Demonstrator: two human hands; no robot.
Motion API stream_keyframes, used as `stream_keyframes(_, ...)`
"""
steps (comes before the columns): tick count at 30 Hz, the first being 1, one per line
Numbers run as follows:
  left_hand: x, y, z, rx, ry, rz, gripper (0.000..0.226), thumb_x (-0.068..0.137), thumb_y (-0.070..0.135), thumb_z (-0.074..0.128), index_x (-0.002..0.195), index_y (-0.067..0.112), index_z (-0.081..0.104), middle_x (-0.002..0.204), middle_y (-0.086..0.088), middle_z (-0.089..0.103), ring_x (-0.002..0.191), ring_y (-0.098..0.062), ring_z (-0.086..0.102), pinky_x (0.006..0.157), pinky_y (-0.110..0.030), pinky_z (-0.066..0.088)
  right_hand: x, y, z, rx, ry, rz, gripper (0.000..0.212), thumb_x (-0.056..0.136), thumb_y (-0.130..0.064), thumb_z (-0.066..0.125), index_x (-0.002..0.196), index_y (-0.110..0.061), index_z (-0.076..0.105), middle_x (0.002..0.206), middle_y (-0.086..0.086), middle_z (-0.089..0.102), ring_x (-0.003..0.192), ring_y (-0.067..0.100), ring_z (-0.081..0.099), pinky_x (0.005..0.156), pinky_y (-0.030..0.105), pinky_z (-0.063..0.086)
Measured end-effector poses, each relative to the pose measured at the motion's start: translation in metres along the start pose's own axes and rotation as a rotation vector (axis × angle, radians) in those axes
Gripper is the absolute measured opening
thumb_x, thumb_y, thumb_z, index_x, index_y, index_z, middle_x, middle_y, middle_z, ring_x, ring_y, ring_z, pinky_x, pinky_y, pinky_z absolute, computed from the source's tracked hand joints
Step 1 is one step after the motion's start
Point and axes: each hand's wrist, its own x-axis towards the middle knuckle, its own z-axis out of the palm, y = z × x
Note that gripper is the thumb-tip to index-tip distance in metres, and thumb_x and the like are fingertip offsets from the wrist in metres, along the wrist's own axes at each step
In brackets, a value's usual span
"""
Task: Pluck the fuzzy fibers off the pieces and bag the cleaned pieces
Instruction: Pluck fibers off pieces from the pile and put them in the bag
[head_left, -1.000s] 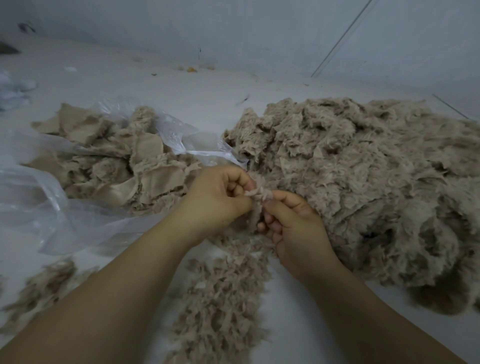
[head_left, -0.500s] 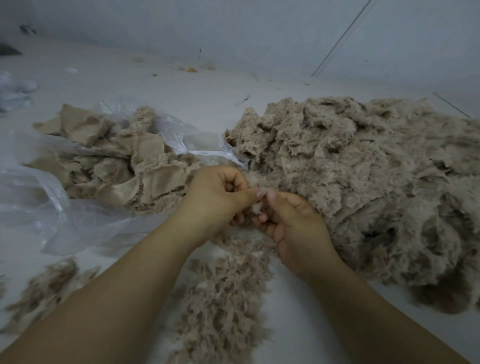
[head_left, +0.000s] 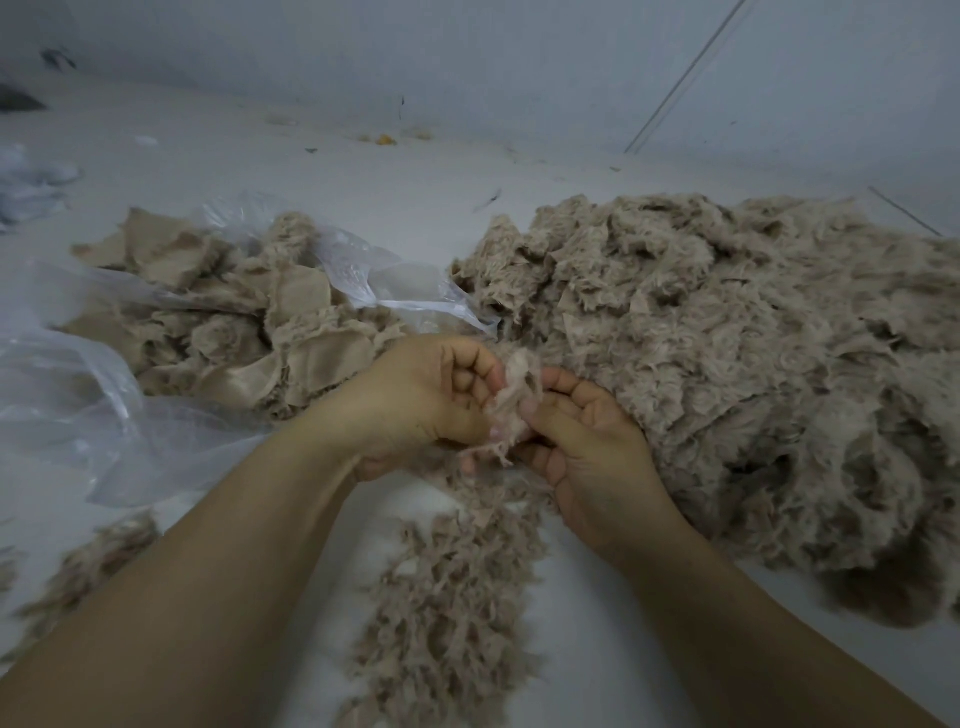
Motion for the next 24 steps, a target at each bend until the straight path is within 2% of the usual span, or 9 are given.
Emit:
stream_keyframes(5,-0.008,0.005,-0.017,0.147,-0.134,-0.094,0.036,0.074,-0.033,0.052,0.084,-0.002,0.065,0.071,-0.025,0.061,0.045,-0.023,0.059,0.038,-0.023,0.046,0.001,0.001,-0.001,-0.002,0.032,0.004,0.028,0.092,0.003,0.06,0.118,-0.007,0.057,0.091,0.009,0.072,0.078,0.016,0.069,0.072,0.032,0.06)
stream_keyframes(7,-0.014,0.009,-0.024,0.186,-0.309,-0.16,0.028,0.077,-0.026,0.06,0.082,0.0,0.07,0.072,-0.03,0.065,0.045,-0.021,0.064,0.039,-0.023,0.049,0.001,0.001,-0.001,-0.02,0.037,0.008,0.03,0.092,0.002,0.06,0.12,-0.006,0.057,0.091,0.01,0.07,0.077,0.017,0.066,0.073,0.033,0.06)
stream_keyframes(10,-0.02,0.014,-0.022,0.234,-0.502,-0.22,0.011,0.081,-0.009,0.071,0.085,0.001,0.073,0.081,-0.026,0.071,0.06,-0.027,0.071,0.049,-0.03,0.058,0.0,0.001,0.0,-0.053,0.027,0.005,0.032,0.092,0.001,0.061,0.124,-0.002,0.056,0.081,0.005,0.069,0.068,0.012,0.064,0.072,0.034,0.058)
stream_keyframes(11,-0.019,0.014,-0.019,0.24,-0.484,-0.22,0.003,0.082,0.0,0.073,0.085,0.001,0.073,0.084,-0.025,0.072,0.065,-0.029,0.072,0.051,-0.031,0.058,0.0,0.0,0.0,-0.07,0.023,0.001,0.035,0.091,0.0,0.061,0.125,0.001,0.055,0.082,0.008,0.067,0.068,0.013,0.063,0.077,0.038,0.058)
stream_keyframes(13,-0.017,0.015,-0.012,0.247,-0.306,-0.19,0.017,0.079,0.021,0.077,0.079,0.005,0.071,0.08,-0.024,0.072,0.063,-0.031,0.071,0.047,-0.028,0.055,-0.002,-0.001,0.001,-0.087,0.003,-0.009,0.039,0.089,-0.001,0.063,0.126,0.006,0.054,0.089,0.017,0.065,0.072,0.018,0.064,0.082,0.043,0.056)
stream_keyframes(16,-0.012,0.014,-0.005,0.28,-0.016,-0.09,0.043,0.06,0.042,0.084,0.076,0.008,0.061,0.063,-0.017,0.066,0.045,-0.026,0.061,0.039,-0.023,0.044,-0.002,0.0,0.003,-0.095,-0.019,-0.025,0.04,0.079,-0.005,0.072,0.116,0.005,0.058,0.096,0.025,0.066,0.078,0.025,0.066,0.071,0.035,0.06)
stream_keyframes(19,-0.007,0.01,0.008,0.259,0.122,-0.026,0.037,0.072,0.031,0.083,0.083,0.003,0.061,0.063,-0.013,0.067,0.04,-0.018,0.056,0.036,-0.023,0.041,-0.002,0.001,0.001,-0.138,-0.036,-0.029,0.034,0.068,-0.016,0.075,0.098,-0.005,0.065,0.081,0.015,0.067,0.072,0.023,0.064,0.066,0.035,0.061)
stream_keyframes(22,-0.004,0.006,0.013,0.183,0.157,-0.077,0.025,0.095,0.017,0.064,0.085,-0.006,0.062,0.066,-0.025,0.067,0.04,-0.024,0.052,0.042,-0.029,0.039,-0.001,0.002,-0.001,-0.107,-0.061,-0.011,0.014,0.08,-0.014,0.068,0.089,-0.003,0.066,0.083,0.024,0.062,0.081,0.036,0.059,0.085,0.056,0.057)
stream_keyframes(24,-0.005,0.005,0.011,0.112,0.099,-0.117,0.028,0.098,0.017,0.058,0.08,-0.004,0.064,0.057,-0.02,0.061,0.038,-0.024,0.049,0.044,-0.028,0.037,-0.002,-0.001,-0.001,-0.074,-0.098,-0.008,0.022,0.089,-0.016,0.061,0.095,0.005,0.063,0.083,0.027,0.066,0.079,0.037,0.063,0.078,0.051,0.06)
